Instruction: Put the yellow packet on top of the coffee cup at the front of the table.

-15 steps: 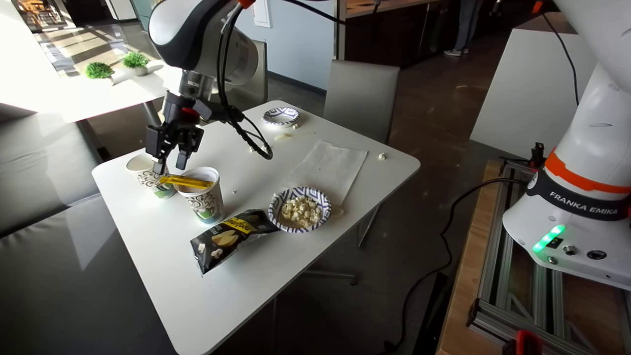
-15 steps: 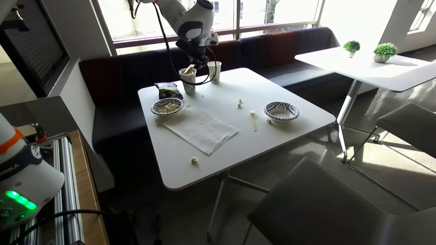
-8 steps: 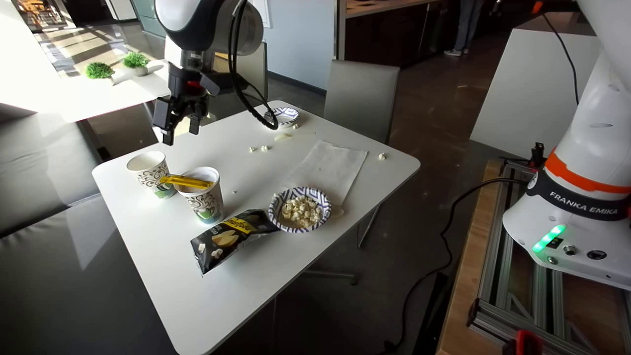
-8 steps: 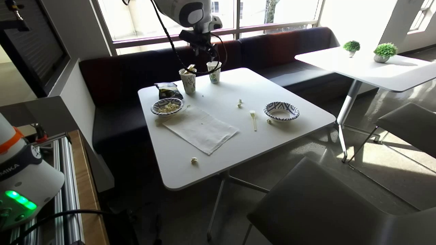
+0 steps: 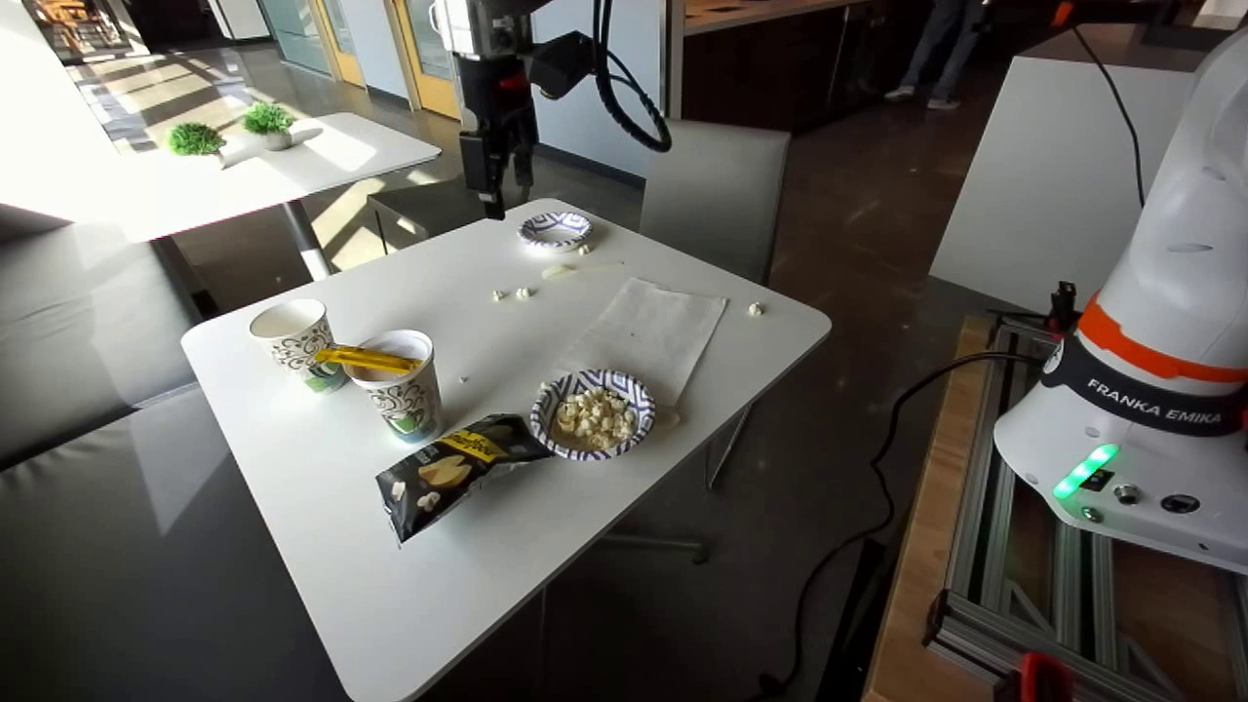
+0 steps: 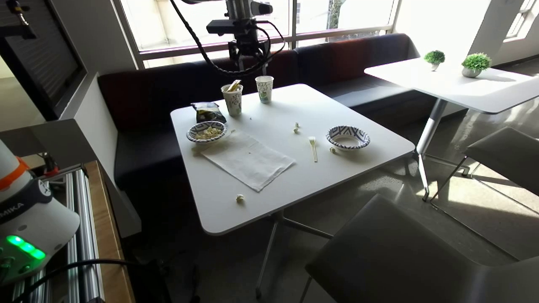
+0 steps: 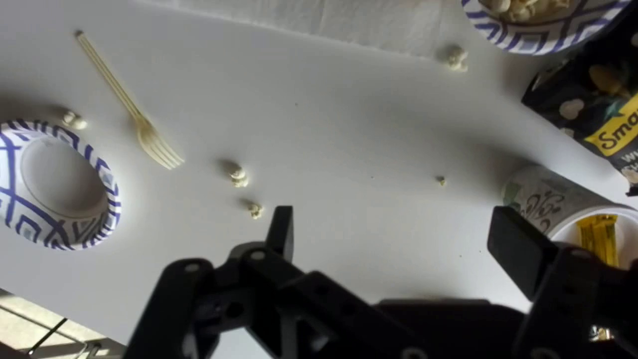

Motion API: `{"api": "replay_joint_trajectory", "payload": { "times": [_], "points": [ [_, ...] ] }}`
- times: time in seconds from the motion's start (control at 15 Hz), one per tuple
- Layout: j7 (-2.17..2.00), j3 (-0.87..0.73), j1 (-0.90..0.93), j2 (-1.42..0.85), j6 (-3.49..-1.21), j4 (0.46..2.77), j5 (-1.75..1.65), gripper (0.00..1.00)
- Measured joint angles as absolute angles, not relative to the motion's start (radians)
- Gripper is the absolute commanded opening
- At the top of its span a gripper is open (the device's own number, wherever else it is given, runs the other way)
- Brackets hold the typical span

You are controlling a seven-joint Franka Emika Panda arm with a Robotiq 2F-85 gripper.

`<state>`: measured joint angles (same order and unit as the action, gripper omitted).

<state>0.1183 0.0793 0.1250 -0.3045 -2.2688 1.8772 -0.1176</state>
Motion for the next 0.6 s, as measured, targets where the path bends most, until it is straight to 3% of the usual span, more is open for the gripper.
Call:
{"api": "replay_joint_trajectory", "payload": {
  "times": [0.33,0.6],
  "points": [
    [0.060,0.063,0.122,-0.051,-1.987,2.110,-0.222,1.00],
    [0.101,0.063,0.113,0.103,-1.983,2.267,-0.220,1.00]
  ]
}}
